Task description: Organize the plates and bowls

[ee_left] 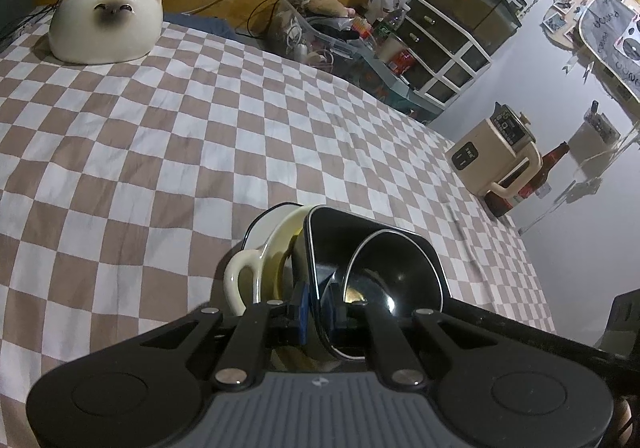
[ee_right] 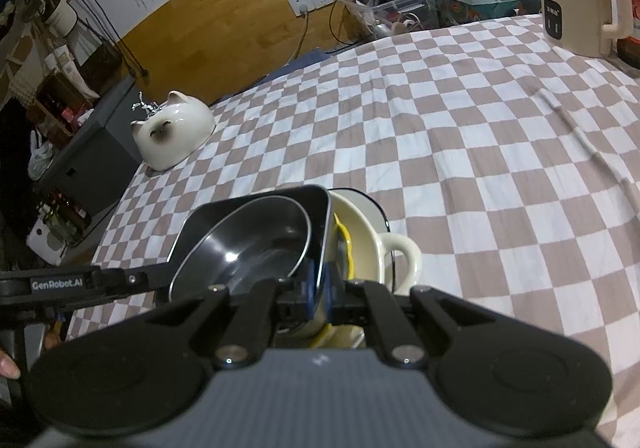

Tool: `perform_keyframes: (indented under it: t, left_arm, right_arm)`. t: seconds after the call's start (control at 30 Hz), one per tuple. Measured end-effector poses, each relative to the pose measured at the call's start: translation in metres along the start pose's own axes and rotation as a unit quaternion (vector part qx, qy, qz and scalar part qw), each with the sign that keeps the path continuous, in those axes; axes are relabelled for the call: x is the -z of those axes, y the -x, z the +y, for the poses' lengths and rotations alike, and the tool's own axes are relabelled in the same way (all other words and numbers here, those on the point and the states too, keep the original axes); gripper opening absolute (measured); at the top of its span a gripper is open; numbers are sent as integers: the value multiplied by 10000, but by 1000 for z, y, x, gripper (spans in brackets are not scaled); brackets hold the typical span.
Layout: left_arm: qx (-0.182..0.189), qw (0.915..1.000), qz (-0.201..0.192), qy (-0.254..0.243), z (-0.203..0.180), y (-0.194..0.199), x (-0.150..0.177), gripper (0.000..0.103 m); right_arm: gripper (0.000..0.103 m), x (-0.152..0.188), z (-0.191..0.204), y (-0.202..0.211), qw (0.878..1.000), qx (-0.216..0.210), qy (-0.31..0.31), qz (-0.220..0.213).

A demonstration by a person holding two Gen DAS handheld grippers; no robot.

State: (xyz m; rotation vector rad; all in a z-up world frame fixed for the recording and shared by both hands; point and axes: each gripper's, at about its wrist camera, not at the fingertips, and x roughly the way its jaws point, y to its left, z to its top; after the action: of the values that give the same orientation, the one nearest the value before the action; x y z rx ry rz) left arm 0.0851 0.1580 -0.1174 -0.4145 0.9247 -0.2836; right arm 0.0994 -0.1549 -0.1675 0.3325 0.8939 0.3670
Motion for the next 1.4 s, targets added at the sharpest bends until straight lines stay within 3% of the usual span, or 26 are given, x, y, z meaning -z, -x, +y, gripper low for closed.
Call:
perform_keyframes:
  t: [0.27, 0.47, 0.53, 0.67, 0.73, 0.8, 0.9, 1.0, 1.1, 1.2, 1.4]
  left_arm:
    - [-37, 10000, 2, -4, 1, 7, 3, 13]
    - [-184, 9998, -37, -49, 0, 16, 6, 27]
    - [-288, 9995, -76, -46, 1, 20, 6, 42]
    - [-372, 9991, -199, 10, 3, 28, 3, 59]
    - [-434, 9987, -284, -9, 2, 34, 0, 73]
    - [-484, 9981, -383, -46, 0, 40, -3, 82]
    - [-558, 9969, -539, -97, -4, 50, -9, 92]
    - [-565, 9956, -728, -139, -10, 61, -16, 102]
    - [-514, 9946, -884, -155, -17, 74, -22, 103]
    - [-650, 9913, -1098, -318, -32, 91, -29, 103]
    - [-1013, 9807, -1522, -693, -55, 116, -34, 103]
  right_arm:
    - [13, 2, 2, -1, 9999, 77, 63, 65]
    - [33, 4, 1, 4, 9997, 214, 149, 36]
    - [41, 4, -1, 7, 9996, 247, 164, 11]
    - [53, 5, -1, 13, 9995, 228, 222, -75]
    - [58, 4, 0, 16, 9991, 274, 297, -139]
    - [62, 2, 2, 20, 9986, 319, 363, -207]
    - [78, -3, 3, 27, 9973, 460, 457, -350]
    - [86, -9, 8, 37, 9953, 568, 564, -551]
    - [98, -18, 15, 50, 9925, 635, 661, -814]
    - [102, -26, 22, 66, 9888, 673, 728, -1114]
    - [102, -32, 38, 103, 9799, 686, 820, -1684]
